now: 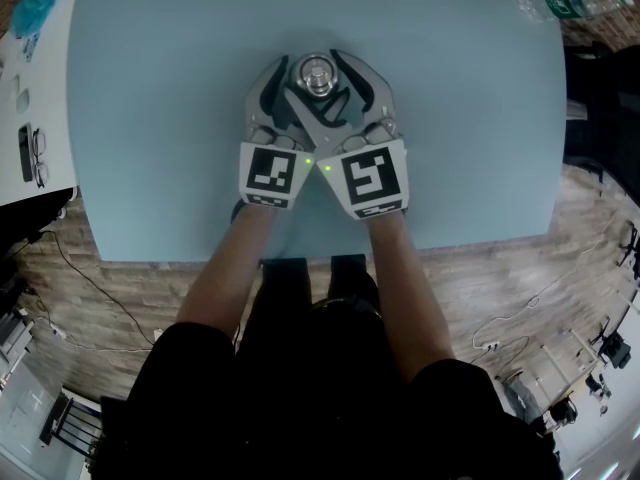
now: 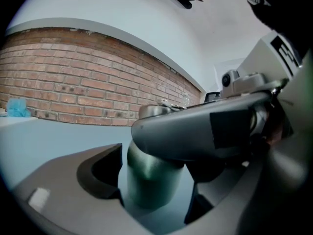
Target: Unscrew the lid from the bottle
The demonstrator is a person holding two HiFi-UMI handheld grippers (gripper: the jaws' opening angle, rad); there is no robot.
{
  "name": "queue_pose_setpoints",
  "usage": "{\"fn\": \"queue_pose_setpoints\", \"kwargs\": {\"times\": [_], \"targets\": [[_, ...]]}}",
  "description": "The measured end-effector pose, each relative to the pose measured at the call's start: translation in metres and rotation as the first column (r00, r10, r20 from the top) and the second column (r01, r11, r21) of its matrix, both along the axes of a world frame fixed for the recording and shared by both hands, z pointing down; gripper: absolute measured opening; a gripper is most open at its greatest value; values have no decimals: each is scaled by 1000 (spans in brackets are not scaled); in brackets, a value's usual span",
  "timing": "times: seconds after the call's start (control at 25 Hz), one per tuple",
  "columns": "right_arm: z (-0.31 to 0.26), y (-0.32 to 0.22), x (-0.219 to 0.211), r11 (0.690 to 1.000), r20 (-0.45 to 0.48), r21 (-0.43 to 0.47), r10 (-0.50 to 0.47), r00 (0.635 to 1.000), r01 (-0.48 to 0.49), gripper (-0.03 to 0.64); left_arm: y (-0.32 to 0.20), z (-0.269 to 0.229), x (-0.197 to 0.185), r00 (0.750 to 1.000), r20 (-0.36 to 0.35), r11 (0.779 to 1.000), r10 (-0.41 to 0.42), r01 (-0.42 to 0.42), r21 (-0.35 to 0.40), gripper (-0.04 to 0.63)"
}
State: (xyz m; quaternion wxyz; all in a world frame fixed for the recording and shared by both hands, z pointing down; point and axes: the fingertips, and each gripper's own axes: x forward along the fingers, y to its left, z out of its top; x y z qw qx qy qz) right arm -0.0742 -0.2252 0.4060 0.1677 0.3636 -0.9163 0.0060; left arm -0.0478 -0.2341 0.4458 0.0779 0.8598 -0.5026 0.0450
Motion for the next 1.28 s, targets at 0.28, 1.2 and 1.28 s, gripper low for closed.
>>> {"fn": "queue_pose_setpoints", "kwargs": {"times": [0.28, 1.2, 1.28], "targets": [[0, 0, -1, 1000, -17, 12, -11, 1000, 11, 268, 0, 0, 3, 999, 22, 1000, 30, -30, 4, 359], [-1, 7, -3, 964, 14, 6, -266, 964, 266, 264, 5, -2, 8, 973, 27, 973, 230, -230, 6, 360], [-1, 7, -3, 961, 27, 8, -277, 960, 277, 264, 5, -1, 9, 968, 29, 969, 248, -248, 7, 360]]}}
